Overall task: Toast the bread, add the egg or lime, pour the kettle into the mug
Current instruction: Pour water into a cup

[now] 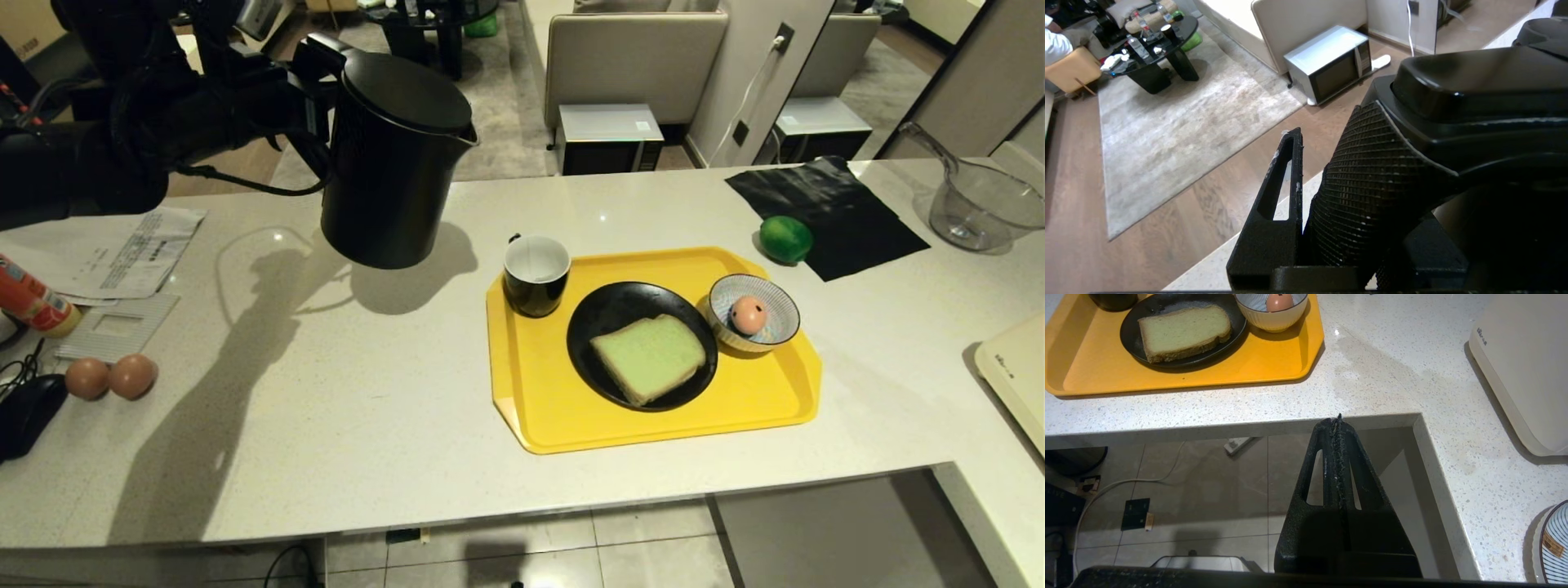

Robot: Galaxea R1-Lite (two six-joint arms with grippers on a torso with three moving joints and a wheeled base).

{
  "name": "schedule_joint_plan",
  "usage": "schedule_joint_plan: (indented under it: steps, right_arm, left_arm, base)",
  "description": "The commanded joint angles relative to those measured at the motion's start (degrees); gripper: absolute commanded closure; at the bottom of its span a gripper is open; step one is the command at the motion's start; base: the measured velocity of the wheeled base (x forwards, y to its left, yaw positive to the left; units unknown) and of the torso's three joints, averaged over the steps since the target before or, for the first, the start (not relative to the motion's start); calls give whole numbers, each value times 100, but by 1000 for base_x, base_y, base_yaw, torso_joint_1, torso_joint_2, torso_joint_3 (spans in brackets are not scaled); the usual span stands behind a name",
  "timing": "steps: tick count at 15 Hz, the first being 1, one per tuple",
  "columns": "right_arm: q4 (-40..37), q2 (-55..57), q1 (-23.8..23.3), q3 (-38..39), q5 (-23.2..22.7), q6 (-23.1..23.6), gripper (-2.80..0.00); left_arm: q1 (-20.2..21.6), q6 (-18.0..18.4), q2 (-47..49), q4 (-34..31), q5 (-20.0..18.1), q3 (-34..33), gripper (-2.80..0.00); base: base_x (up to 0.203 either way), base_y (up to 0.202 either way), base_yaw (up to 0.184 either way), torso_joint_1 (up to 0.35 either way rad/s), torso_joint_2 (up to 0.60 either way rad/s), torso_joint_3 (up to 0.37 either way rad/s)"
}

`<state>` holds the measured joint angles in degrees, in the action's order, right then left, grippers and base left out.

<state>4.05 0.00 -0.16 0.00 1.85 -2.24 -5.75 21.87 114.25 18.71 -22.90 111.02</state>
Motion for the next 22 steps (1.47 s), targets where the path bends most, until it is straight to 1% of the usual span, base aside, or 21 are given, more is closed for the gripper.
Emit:
schedule_joint_plan:
  steps: [1,4,7,8,10,12,19,20,21,22]
  right_arm:
    - [8,9,-2,158,-1,13,0]
    - [0,9,-2,158,-1,13,0]
    - [0,9,-2,158,-1,13,0]
    - [0,9,-2,158,-1,4,0]
    - [8,9,-2,158,8,-13,0]
    - [3,9,-2,158,8,-13,0]
    - [3,9,-2,158,8,-13,0]
    - [8,9,-2,158,-1,2,0]
    - [8,9,-2,149,-1,-29,0]
    - [8,9,-2,158,-1,-31,0]
  left_arm:
    - [12,187,19,-290,-2,-1,0]
    - [24,696,78,-686,230,5,0]
    - [25,1333,283,-728,489,20,0]
    - [18,1475,321,-728,564,46,0]
    - [-137,1513,334,-713,649,51,0]
    - [-232,1513,300,-710,655,60,0]
    - [-413,1469,15,-762,690,60,0]
    - [-427,1419,-68,-820,690,58,0]
    - [-469,1275,-154,-866,704,54,0]
    - [-567,997,-252,-896,820,52,0]
  base:
    - [0,0,0,0,0,0]
    - [0,0,0,0,0,0]
    - [0,0,0,0,0,0]
    - [0,0,0,0,0,0]
    - [0,0,0,0,0,0]
    - [0,0,0,0,0,0]
    - [0,0,0,0,0,0]
    - [0,0,0,0,0,0]
    - [0,0,0,0,0,0]
    - [0,0,0,0,0,0]
